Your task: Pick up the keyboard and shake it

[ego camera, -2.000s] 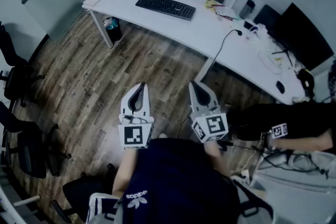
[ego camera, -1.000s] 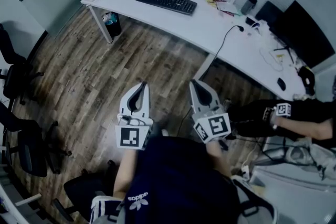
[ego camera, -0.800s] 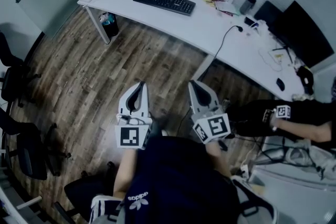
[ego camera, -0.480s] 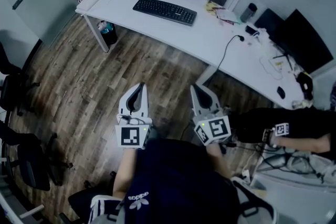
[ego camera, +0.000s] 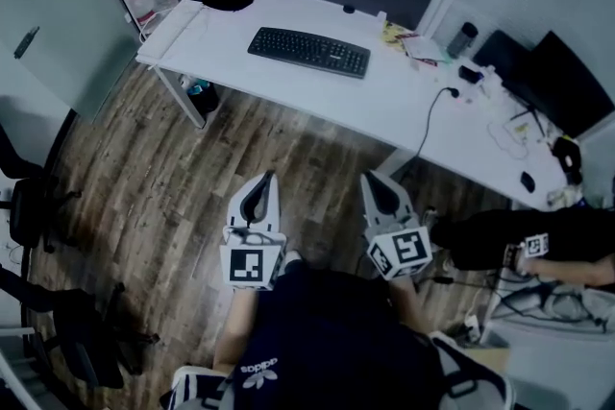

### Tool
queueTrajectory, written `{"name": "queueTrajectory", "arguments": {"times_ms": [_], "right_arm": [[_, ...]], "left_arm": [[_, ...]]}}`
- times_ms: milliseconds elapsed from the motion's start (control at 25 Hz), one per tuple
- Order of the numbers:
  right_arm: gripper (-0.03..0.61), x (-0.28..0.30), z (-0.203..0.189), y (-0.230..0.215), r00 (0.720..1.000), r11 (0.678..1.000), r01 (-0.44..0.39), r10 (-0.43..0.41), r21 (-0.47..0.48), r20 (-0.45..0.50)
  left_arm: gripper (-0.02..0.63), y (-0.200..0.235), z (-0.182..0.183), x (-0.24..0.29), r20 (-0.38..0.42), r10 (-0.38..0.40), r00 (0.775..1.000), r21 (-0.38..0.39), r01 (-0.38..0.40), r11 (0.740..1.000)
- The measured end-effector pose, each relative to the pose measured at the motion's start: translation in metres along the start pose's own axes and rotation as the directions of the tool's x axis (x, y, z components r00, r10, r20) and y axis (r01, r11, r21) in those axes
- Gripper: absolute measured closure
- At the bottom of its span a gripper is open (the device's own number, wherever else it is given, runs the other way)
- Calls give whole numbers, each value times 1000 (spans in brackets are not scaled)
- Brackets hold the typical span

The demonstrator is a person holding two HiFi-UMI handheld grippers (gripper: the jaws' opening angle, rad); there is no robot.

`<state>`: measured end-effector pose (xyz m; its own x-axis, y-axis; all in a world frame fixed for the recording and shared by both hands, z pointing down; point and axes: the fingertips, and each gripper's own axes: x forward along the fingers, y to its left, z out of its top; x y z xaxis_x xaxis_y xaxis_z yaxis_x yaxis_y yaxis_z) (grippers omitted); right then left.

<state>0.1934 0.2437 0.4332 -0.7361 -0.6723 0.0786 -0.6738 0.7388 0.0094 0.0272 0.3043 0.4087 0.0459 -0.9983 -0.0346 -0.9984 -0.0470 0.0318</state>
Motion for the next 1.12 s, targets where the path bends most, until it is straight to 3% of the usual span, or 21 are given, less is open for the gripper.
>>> {"name": "queueTrajectory", "arguments": {"times_ms": [280,600,1120], "right_arm": [[574,12,-13,0,999,999,39,-38,26,-35],[574,29,-24,-15,998,999,33,-31,31,-59],[574,129,-6,-91,999,998,25,-23,51,-37]], "left_arm": [[610,10,-10,14,-13,-34,999,-14,34,999],[611,16,-28,33,-46,-17,999,-23,16,1000],[611,45,-25,144,-38,28,999,11,-27,1000]]}}
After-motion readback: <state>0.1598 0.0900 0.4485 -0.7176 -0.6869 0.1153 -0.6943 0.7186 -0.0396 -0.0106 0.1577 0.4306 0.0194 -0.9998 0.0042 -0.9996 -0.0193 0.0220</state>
